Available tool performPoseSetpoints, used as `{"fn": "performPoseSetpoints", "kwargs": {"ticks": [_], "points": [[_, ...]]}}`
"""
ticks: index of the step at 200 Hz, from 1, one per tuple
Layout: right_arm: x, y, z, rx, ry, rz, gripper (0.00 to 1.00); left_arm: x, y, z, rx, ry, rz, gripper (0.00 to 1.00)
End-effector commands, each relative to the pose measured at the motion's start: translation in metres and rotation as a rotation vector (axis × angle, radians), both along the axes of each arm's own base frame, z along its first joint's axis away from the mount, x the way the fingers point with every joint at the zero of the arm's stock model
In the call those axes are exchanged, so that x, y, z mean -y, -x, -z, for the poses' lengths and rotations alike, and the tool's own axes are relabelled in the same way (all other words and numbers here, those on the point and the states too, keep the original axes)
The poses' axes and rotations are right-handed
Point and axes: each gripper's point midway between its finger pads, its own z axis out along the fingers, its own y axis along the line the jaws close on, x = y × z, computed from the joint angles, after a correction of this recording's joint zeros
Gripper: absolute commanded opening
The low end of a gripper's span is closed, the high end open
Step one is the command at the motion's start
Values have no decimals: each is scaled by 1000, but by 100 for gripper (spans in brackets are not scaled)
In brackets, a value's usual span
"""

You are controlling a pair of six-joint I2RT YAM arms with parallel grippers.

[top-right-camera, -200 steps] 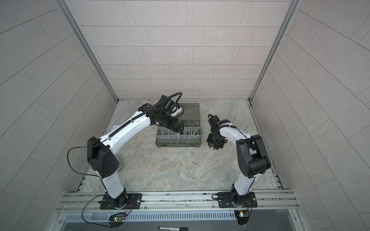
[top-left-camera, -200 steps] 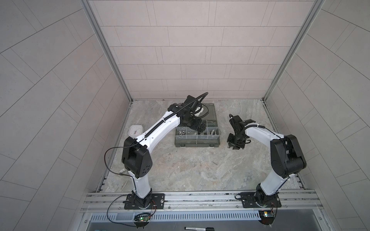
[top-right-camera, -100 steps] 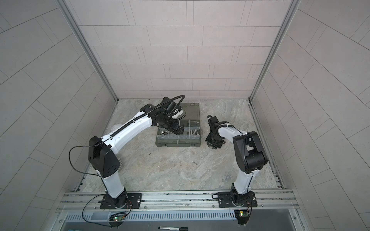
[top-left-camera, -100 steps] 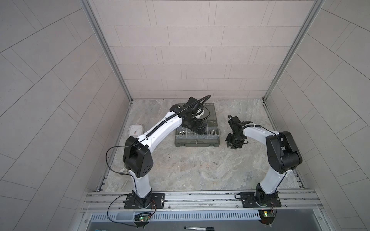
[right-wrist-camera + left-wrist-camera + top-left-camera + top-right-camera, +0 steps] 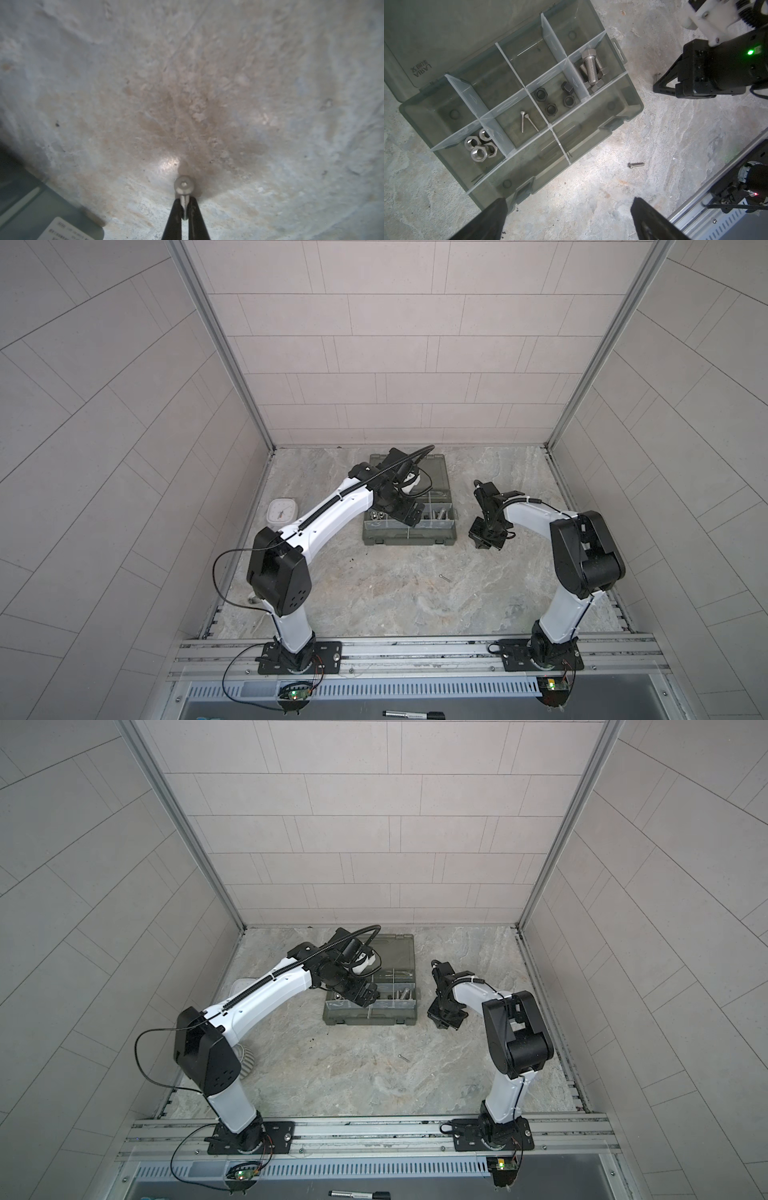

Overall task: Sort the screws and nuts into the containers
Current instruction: 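Carry the silver screw with the right gripper over the box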

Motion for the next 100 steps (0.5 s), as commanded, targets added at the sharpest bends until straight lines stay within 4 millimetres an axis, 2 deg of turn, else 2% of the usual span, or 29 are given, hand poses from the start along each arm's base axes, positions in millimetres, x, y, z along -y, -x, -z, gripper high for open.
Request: {"fn": "performPoseSetpoints", "kwargs": {"ticks": [1,47,100], "points": [[3,1,14,-45,28,-10,1,-4,-2,-15,61,4,3,100],[1,-11,-3,-38,39,-75,0,-23,-8,-11,61,-26,-53,100],[-12,-34,-58,61,84,-176,0,-55,-16,-4,-5,-26,-155,100]]}}
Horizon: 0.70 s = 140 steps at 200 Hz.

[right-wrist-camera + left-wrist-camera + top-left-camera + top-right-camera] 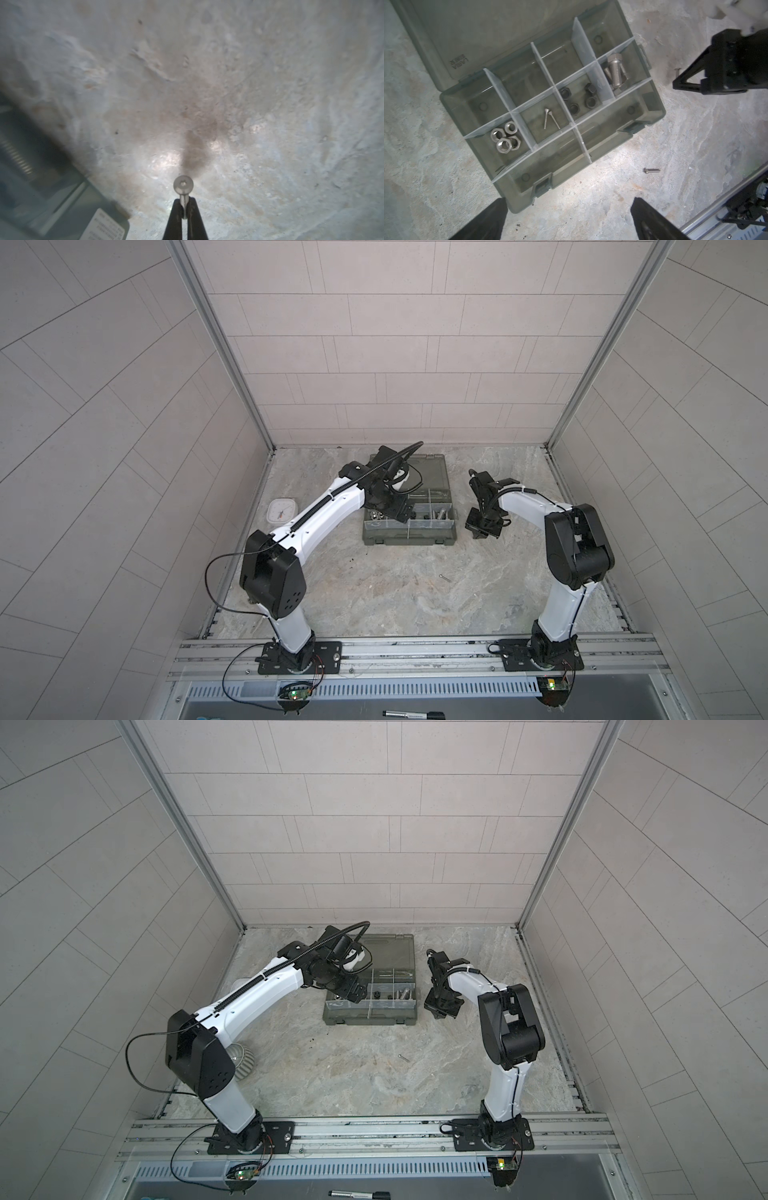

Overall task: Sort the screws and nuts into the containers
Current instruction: 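Carry the silver screw with the right gripper over the box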

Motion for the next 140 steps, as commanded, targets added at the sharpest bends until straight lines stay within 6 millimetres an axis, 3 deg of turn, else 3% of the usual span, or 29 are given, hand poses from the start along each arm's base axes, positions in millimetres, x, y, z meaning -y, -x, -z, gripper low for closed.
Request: {"fn": "performPoseSetpoints", "kwargs": {"ticks": [1,33,68,140], "points": [[-3,-4,-31,36,50,-62,0,-18,4,-3,-28,-2,-46,100],[-29,-24,-62,109,32,-135,0,-30,3,-2,-40,12,-91,100],[-76,-47,-82,163,-7,-241,0,-50,7,-2,-45,26,-152,100],[-181,-67,-77,204,-147,-383,0,-90,34,-5,-61,13,-256,100]]}}
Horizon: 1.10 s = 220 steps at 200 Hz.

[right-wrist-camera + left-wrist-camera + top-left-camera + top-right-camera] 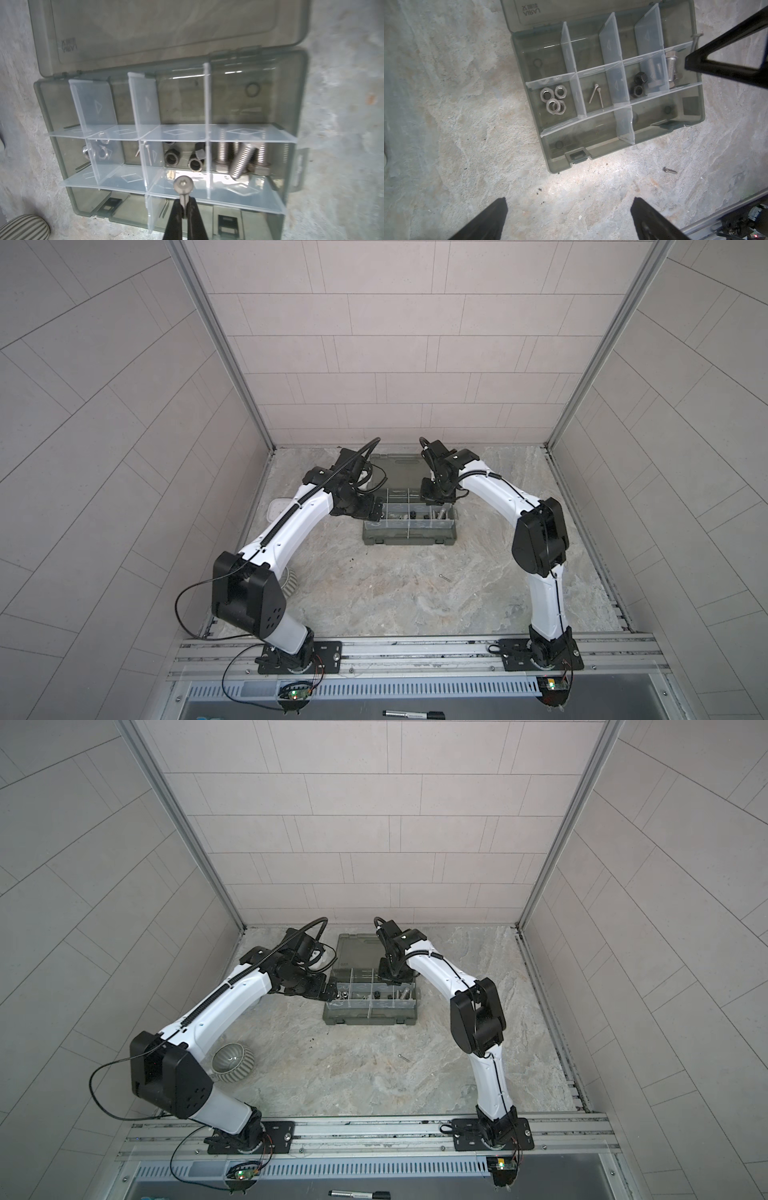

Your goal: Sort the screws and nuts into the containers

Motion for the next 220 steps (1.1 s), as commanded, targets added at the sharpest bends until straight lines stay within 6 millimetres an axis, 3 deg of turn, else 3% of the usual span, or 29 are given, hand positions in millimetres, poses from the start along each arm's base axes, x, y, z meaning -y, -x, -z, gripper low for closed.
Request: {"fn": "performPoseSetpoints", "kwargs": {"ticks": [1,45,113,132,141,153,173,203,220], "points": [[-25,3,0,-13,-33,-30,0,-11,16,-6,-7,-15,-29,100],[-55,-5,13,-13,-61,-57,0,-29,33,-13,17,-60,-60,100],[-69,-1,33,-66,-76,-80,0,-40,41,-15,76,-63,-115,100],[-71,1,36,-81,-83,-83,7,-41,41,-15,84,-62,-116,100],[-72,1,36,-82,-88,-85,15,-41,41,-14,82,-62,-115,100],[-75,2,32,-81,-105,-97,24,-41,41,-14,79,-62,-116,100],[-79,1,16,-48,-125,-125,31,-40,39,-13,76,-48,-117,100],[-65,4,-25,39,-83,-200,27,-38,34,-17,86,-23,-123,100],[-52,17,-44,76,-43,-274,23,-36,33,-18,92,-7,-120,100]]}}
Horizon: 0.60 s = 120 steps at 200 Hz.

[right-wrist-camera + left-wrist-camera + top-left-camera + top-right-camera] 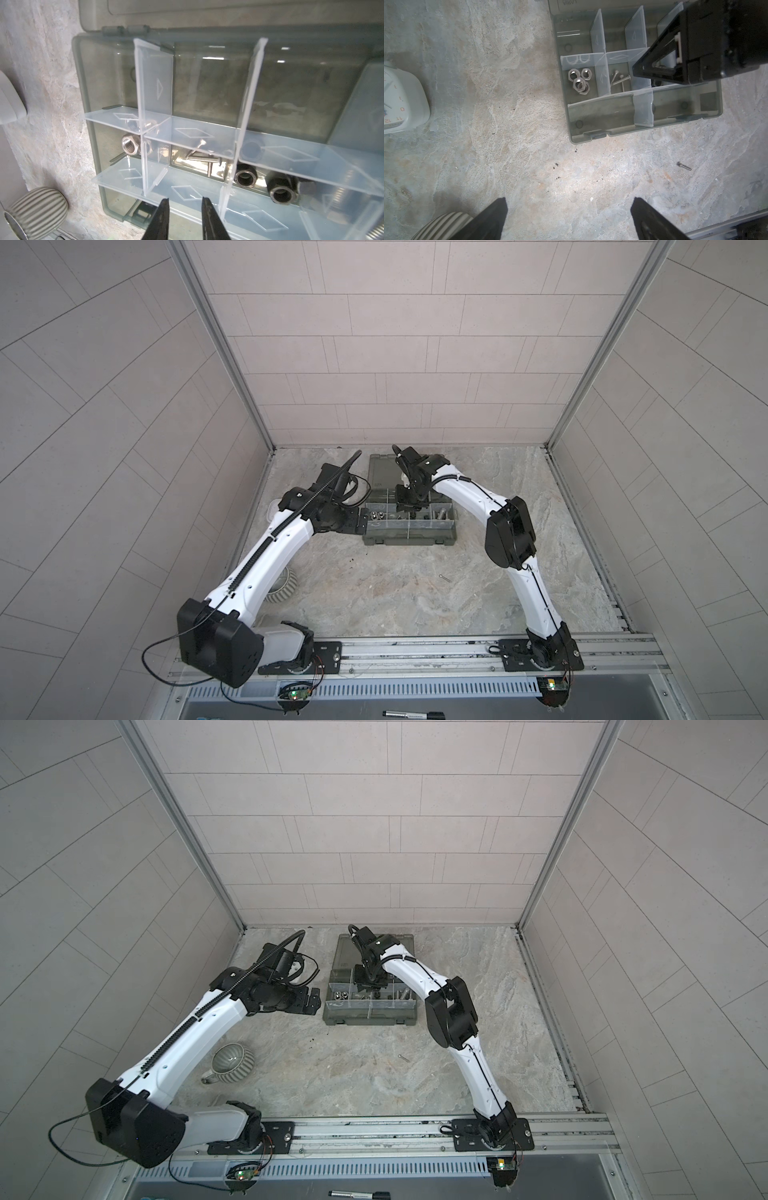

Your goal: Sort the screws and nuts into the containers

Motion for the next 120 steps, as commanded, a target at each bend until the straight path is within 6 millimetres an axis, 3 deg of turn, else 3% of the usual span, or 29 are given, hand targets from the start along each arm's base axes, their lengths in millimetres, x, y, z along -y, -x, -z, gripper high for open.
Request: {"fn": "performPoseSetpoints", "kwargs": {"ticks": [1,21,72,120], "points": [[20,19,-57,110,39,-109,22,2,-3,-6,23,34,-4,100],[41,44,-58,121,90,-185,20,13,-5,-10,27,86,20,100],[93,117,-18,64,118,-171,20,36,-5,-13,2,206,25,100],[118,162,20,16,133,-145,24,49,21,-5,-33,231,27,100]]}}
